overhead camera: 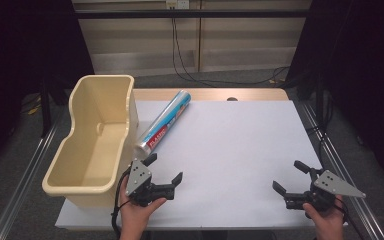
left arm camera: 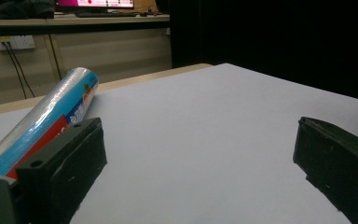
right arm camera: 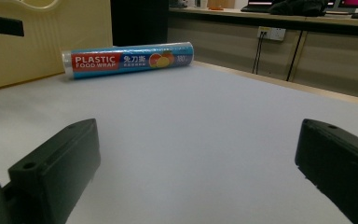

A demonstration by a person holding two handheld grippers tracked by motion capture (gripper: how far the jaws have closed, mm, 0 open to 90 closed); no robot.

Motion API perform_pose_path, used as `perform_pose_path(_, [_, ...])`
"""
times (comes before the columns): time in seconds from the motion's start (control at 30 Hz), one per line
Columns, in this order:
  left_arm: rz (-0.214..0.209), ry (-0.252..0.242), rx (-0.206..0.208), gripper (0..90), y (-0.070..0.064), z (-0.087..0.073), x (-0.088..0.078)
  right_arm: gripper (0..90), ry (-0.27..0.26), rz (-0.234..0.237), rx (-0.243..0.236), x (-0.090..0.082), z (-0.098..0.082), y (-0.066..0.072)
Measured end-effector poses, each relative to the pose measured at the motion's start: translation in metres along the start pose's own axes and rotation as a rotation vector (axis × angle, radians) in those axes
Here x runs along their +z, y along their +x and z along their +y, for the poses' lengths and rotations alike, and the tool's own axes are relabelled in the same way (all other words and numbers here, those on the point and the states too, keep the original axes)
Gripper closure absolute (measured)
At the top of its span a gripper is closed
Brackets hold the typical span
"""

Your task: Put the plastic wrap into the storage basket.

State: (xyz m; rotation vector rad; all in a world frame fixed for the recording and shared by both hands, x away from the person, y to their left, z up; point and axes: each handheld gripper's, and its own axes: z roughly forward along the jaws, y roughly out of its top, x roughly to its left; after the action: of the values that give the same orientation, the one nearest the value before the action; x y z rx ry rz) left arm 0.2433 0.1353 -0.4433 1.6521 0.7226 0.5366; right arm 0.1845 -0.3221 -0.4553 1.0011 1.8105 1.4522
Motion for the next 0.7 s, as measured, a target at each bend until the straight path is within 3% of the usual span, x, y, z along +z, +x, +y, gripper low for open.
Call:
perform_pose_path(0.3, [-0.001,0.013,-0.016,2.3,0.0,0.006,0.01,0.0,0.005,0.004,-0.011,0.003,0.0,0.002])
perform_pose_path(0.6, [-0.001,0.033,-0.046,2.9,0.012,0.026,0.039,0.0,0.021,0.006,-0.012,0.004,0.0,0.002])
perform_pose_path(0.7, [0.005,0.052,-0.03,2.9,0.015,0.032,0.05,0.0,0.018,0.009,-0.01,0.005,0.0,0.001])
